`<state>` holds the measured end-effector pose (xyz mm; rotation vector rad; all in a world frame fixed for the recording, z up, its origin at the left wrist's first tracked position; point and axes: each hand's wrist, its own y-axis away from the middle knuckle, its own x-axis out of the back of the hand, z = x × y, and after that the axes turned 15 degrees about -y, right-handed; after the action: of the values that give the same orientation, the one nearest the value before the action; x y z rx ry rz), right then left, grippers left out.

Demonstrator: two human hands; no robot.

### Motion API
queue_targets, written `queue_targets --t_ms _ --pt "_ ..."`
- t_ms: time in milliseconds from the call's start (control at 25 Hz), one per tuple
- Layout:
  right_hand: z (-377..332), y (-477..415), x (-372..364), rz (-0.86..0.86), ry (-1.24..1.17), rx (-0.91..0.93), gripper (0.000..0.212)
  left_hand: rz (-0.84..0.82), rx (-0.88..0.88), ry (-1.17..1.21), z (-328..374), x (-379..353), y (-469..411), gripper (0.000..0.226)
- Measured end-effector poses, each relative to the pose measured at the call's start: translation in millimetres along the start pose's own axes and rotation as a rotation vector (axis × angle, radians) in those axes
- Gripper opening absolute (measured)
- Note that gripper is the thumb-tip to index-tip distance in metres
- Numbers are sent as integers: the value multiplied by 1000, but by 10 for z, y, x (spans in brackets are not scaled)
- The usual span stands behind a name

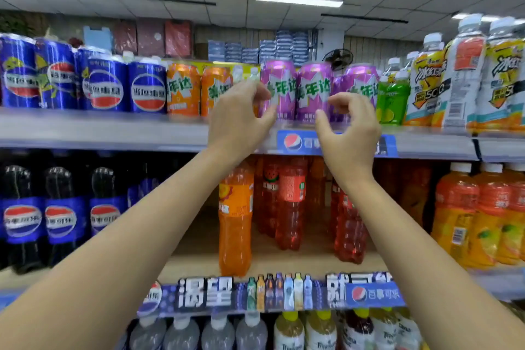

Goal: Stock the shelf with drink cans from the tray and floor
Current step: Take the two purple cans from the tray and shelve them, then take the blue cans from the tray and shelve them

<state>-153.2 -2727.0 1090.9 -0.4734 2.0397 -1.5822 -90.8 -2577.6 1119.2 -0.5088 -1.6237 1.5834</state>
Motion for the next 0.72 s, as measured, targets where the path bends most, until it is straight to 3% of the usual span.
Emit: queue_targets --t_ms 80,240,400,560,720 --pt "-183 274 144 -49 -184 36 4 21 -108 55 32 125 324 14" --pt "-554 1056 437 -303 -283 -122 1 -176 -22 229 0 364 1389 8" --pt "-792 2335 781 -585 -237 -400 2 -558 154 370 -297 575 2894 12" --pt "-1102 3924 1237 -790 -86 -848 11 -974 419 358 -640 879 4512 10" --pt "-1542 5366 1636 -1021 51 -1135 8 -1355 539 331 -804 1325 5934 10"
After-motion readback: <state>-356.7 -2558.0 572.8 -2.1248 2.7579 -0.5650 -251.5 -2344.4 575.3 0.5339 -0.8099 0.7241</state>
